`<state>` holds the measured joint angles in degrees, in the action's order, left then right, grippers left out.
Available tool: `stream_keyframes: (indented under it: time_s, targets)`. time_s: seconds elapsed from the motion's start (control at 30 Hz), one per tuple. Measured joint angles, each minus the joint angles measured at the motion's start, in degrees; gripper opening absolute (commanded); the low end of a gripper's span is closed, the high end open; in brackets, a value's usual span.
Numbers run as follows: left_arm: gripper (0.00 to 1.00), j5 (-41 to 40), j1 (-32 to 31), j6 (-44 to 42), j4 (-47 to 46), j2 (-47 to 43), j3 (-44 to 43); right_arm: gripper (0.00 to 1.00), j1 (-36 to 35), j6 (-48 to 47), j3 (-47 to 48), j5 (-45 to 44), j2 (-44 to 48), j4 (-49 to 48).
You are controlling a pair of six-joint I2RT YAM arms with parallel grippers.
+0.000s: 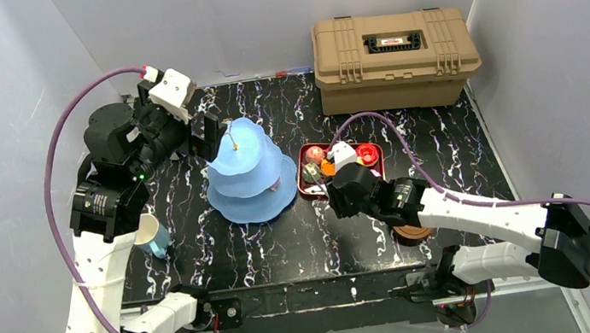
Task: Serve the afternoon tea
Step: Pick up the desert from the tray.
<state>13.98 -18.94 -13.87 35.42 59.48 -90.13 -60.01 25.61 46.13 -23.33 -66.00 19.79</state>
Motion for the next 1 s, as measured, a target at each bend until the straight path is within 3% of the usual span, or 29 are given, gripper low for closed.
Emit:
stream_keyframes:
  time_s: [0.3,1.0]
  targets:
    - [0.98,0.2,0.0,0.0,0.7,0.1,0.0,0.53,1.2,0.2,0.2,1.7,-0.9,3.7]
    - [0.98,0.2,0.0,0.0,1.0,0.7,-1.8,0.52,5.3,-0.8,-0.9,5.4,-8.2,-2.4]
